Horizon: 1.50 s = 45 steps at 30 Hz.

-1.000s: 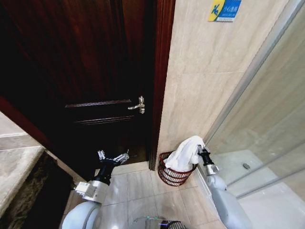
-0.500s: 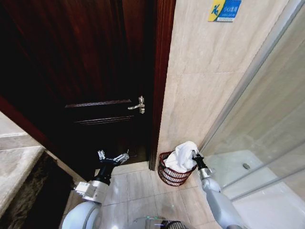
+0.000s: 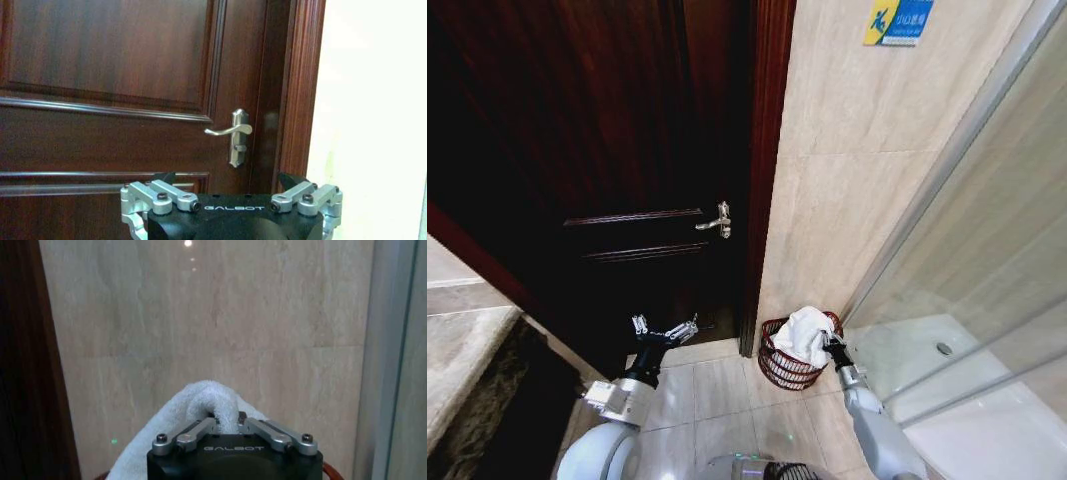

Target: Discard the used towel into the hamper.

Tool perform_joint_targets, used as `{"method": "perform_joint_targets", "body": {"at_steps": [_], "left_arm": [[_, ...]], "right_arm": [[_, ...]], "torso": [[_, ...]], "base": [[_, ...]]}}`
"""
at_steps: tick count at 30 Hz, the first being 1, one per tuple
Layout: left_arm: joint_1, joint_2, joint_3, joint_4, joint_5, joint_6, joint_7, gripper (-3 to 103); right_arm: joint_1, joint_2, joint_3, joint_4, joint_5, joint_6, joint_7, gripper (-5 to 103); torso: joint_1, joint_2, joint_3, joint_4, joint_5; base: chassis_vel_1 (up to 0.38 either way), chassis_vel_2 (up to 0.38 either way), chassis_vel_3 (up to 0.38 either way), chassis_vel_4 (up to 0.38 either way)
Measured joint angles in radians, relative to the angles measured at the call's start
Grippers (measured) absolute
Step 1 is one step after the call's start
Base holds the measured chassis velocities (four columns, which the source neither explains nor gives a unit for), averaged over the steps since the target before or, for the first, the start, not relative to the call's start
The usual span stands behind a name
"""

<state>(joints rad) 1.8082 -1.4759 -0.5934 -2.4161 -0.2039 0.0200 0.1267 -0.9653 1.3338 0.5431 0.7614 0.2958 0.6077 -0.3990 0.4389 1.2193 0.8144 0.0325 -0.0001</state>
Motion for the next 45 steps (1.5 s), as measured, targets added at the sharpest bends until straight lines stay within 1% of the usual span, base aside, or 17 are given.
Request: {"method": "perform_joint_targets", "body": {"at_steps": [7, 9, 13, 15, 16, 18, 19, 20, 21, 22, 26, 27, 34, 36, 39, 41, 45], "left_arm": [[0.0, 0.0, 0.0, 0.0, 0.0, 0.0, 0.0, 100], [0.0, 0.0, 0.0, 0.0, 0.0, 0.0, 0.0, 100], [0.0, 0.0, 0.0, 0.0, 0.0, 0.0, 0.0, 100], [0.0, 0.0, 0.0, 0.0, 0.0, 0.0, 0.0, 100], [0.0, 0.0, 0.0, 0.0, 0.0, 0.0, 0.0, 100], [0.0, 0.0, 0.0, 0.0, 0.0, 0.0, 0.0, 100], [0.0, 0.0, 0.0, 0.0, 0.0, 0.0, 0.0, 100], [0.0, 0.0, 0.0, 0.0, 0.0, 0.0, 0.0, 100], [0.0, 0.0, 0.0, 0.0, 0.0, 0.0, 0.0, 100], [0.0, 0.0, 0.0, 0.0, 0.0, 0.0, 0.0, 100], [0.0, 0.0, 0.0, 0.0, 0.0, 0.0, 0.0, 100], [0.0, 0.0, 0.0, 0.0, 0.0, 0.0, 0.0, 100], [0.0, 0.0, 0.0, 0.0, 0.0, 0.0, 0.0, 100], [0.0, 0.0, 0.0, 0.0, 0.0, 0.0, 0.0, 100], [0.0, 0.0, 0.0, 0.0, 0.0, 0.0, 0.0, 100], [0.0, 0.0, 0.0, 0.0, 0.0, 0.0, 0.0, 100], [0.0, 0.0, 0.0, 0.0, 0.0, 0.0, 0.0, 100]], "right_arm": [[-0.032, 0.001, -0.003, 0.065, -0.008, -0.046, 0.01, 5], [-0.06, -0.005, -0.02, 0.129, 0.001, -0.075, 0.039, 5], [-0.08, -0.009, -0.021, 0.167, 0.005, -0.078, 0.034, 5], [-0.106, -0.011, -0.019, 0.203, 0.007, -0.126, 0.032, 5], [-0.106, -0.011, -0.019, 0.203, 0.007, -0.126, 0.032, 5], [-0.15, -0.007, -0.015, 0.266, 0.009, -0.21, 0.055, 5], [-0.185, -0.002, -0.013, 0.305, 0.007, -0.271, 0.081, 5], [-0.204, 0.001, -0.013, 0.316, 0.004, -0.302, 0.092, 5], [-0.204, 0.001, -0.013, 0.316, 0.004, -0.302, 0.092, 5], [-0.216, 0.003, -0.013, 0.318, 0.002, -0.325, 0.098, 5], [-0.212, -0.002, -0.016, 0.292, 0.008, -0.358, 0.106, 5], [-0.194, -0.006, -0.017, 0.268, 0.018, -0.374, 0.107, 5], [-0.1, -0.026, -0.024, 0.169, 0.04, -0.458, 0.088, 5], [-0.094, -0.026, -0.025, 0.161, 0.037, -0.462, 0.084, 5], [-0.037, -0.036, -0.037, 0.074, 0.012, -0.492, 0.022, 5], [-0.02, -0.038, -0.043, 0.049, 0.005, -0.494, 0.01, 5], [0.089, -0.034, -0.081, -0.106, -0.013, -0.51, -0.023, 5]], "torso": [[0.0, 0.0, 0.0, 0.0, 0.0001], [0.0, 0.0, 0.0, 0.0, -0.0003], [0.0, 0.0, 0.0, 0.0002, 0.0001], [0.001, -0.001, 0.0, 0.0001, -0.0001], [0.001, -0.001, 0.0, 0.0001, -0.0001], [0.001, -0.001, 0.0, 0.0002, 0.0001], [0.001, 0.0, 0.0, 0.0, -0.0003], [0.001, 0.0, 0.0, 0.0, -0.0001], [0.001, 0.0, 0.0, 0.0, -0.0001], [0.0, 0.0, 0.0, -0.0001, 0.0003], [-0.001, 0.0, 0.0, -0.0002, -0.0003], [-0.001, 0.0, 0.0, -0.0002, 0.0003], [0.0, 0.0, 0.0, 0.0, -0.0001], [0.0, 0.0, 0.0, 0.0, -0.0001], [0.0, 0.0, 0.0, 0.0, 0.0], [0.0, 0.0, 0.0, -0.0001, -0.0002], [0.0, 0.0, 0.0, -0.0001, -0.0001]], "base": [[-0.021, 0.007, 0.014, -0.016], [-0.089, 0.099, 0.092, -0.089], [-0.138, 0.13, 0.151, -0.134], [-0.14, 0.127, 0.114, -0.137], [-0.141, 0.123, 0.089, -0.119], [-0.093, 0.088, 0.072, -0.059], [-0.045, 0.054, 0.001, -0.032], [0.0, 0.0, 0.0, 0.0], [0.0, 0.0, 0.0, 0.0], [0.0, 0.0, 0.0, 0.0], [0.057, -0.063, -0.061, 0.037], [0.04, -0.044, -0.051, 0.035], [0.0, 0.0, 0.0, 0.0], [0.0, 0.0, 0.0, 0.0], [0.0, 0.0, 0.0, 0.0], [0.0, 0.0, 0.0, 0.0], [0.0, 0.0, 0.0, 0.0]]}}
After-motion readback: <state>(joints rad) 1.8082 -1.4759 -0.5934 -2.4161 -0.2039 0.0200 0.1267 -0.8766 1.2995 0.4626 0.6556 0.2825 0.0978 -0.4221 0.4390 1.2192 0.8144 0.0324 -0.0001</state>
